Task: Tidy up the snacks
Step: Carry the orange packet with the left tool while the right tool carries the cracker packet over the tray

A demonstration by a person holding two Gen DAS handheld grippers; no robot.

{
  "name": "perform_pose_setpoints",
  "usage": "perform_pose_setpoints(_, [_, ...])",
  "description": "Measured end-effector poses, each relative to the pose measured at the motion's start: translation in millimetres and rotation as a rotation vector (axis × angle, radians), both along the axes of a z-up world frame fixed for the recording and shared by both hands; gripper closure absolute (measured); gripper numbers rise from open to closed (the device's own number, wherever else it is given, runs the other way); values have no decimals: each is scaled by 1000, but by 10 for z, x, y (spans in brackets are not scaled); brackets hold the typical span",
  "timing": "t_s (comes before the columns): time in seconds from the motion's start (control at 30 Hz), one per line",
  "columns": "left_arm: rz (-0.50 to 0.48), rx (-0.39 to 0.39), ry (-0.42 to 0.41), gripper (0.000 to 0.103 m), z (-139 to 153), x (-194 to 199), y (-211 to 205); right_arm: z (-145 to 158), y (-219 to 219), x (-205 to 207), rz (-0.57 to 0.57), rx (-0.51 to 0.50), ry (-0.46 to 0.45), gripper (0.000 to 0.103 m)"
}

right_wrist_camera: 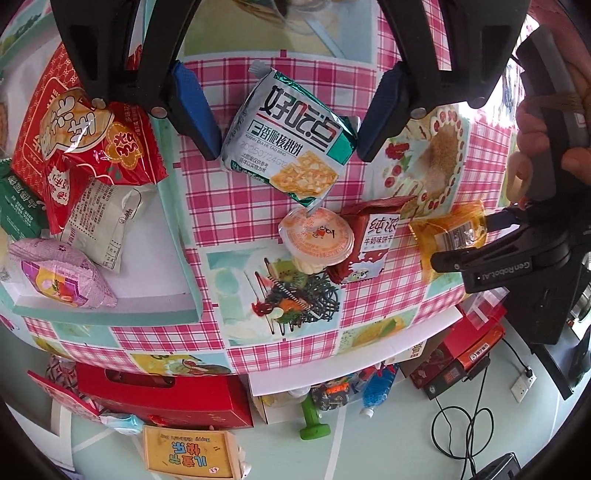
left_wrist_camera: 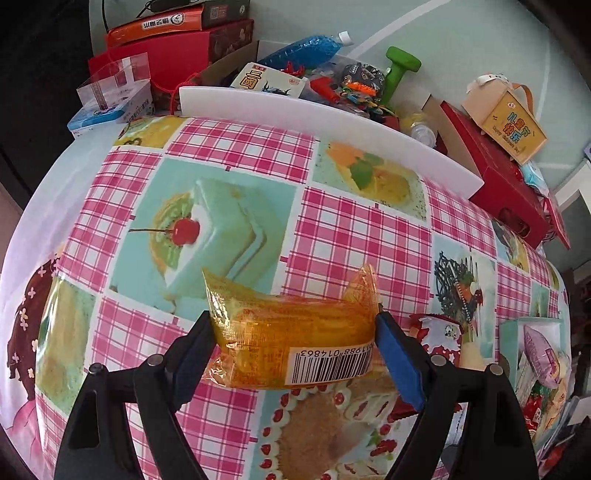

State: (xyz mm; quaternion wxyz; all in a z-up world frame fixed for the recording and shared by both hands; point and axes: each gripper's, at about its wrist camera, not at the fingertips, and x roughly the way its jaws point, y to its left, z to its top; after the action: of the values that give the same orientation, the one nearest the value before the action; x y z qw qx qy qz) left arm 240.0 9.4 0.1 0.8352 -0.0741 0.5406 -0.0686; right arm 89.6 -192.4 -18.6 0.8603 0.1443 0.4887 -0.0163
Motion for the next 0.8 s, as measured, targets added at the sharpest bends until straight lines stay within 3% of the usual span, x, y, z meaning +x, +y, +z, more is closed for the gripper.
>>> perform_pose_setpoints(0.37, [77, -46, 22, 27, 57, -425, -56, 42, -80, -90, -6, 42, -7, 31])
perform_pose_setpoints(0.8, [133, -68, -4, 27, 492, -976, -193, 343, -245, -316, -16, 124, -88, 33])
